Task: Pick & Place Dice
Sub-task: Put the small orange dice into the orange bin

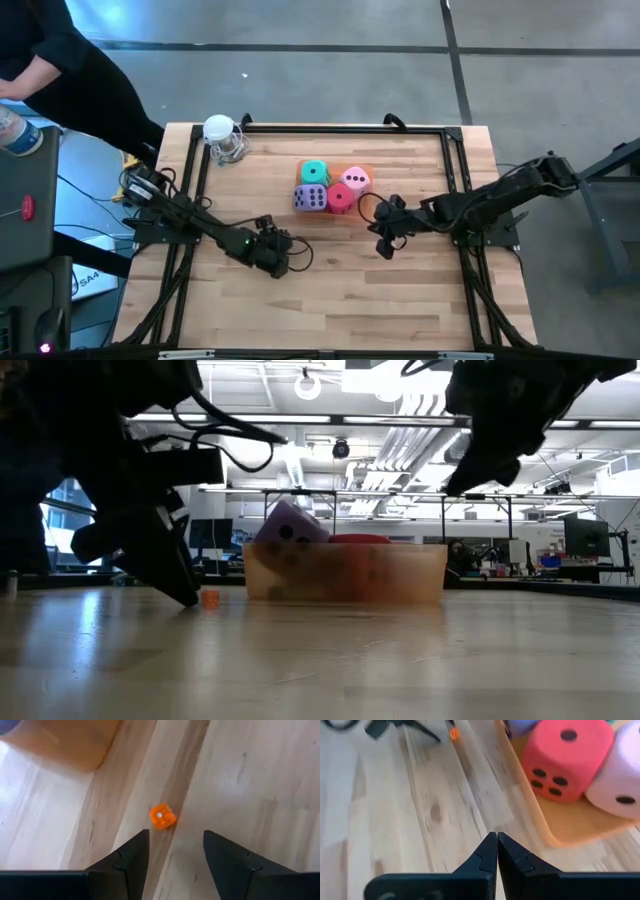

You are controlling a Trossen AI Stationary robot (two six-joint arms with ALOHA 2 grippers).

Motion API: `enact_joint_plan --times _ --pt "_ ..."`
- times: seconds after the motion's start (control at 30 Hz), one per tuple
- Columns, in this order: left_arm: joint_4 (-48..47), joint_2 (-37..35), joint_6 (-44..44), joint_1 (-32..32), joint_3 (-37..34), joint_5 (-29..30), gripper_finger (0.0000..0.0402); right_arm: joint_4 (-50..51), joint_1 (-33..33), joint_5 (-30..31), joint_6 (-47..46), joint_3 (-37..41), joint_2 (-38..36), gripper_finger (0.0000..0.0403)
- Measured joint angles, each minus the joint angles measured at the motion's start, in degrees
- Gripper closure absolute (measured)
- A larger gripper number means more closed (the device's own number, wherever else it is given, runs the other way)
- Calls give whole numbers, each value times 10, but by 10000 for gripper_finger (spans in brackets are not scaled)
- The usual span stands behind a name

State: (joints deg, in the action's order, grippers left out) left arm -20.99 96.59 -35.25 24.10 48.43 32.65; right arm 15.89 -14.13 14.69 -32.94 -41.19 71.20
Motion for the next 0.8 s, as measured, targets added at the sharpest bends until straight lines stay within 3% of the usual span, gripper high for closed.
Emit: enact_joint_plan --times 0.33,0.6,0.8 --pt "55 -8 1 -42 -35 -60 225 26 16 7 -27 0 -1 398" --pt "117 -7 35 -48 -61 -71 225 9 33 -3 -17 0 -1 400" --pt "171 -7 35 -66 -91 -131 225 -2 33 0 -17 0 -1 398"
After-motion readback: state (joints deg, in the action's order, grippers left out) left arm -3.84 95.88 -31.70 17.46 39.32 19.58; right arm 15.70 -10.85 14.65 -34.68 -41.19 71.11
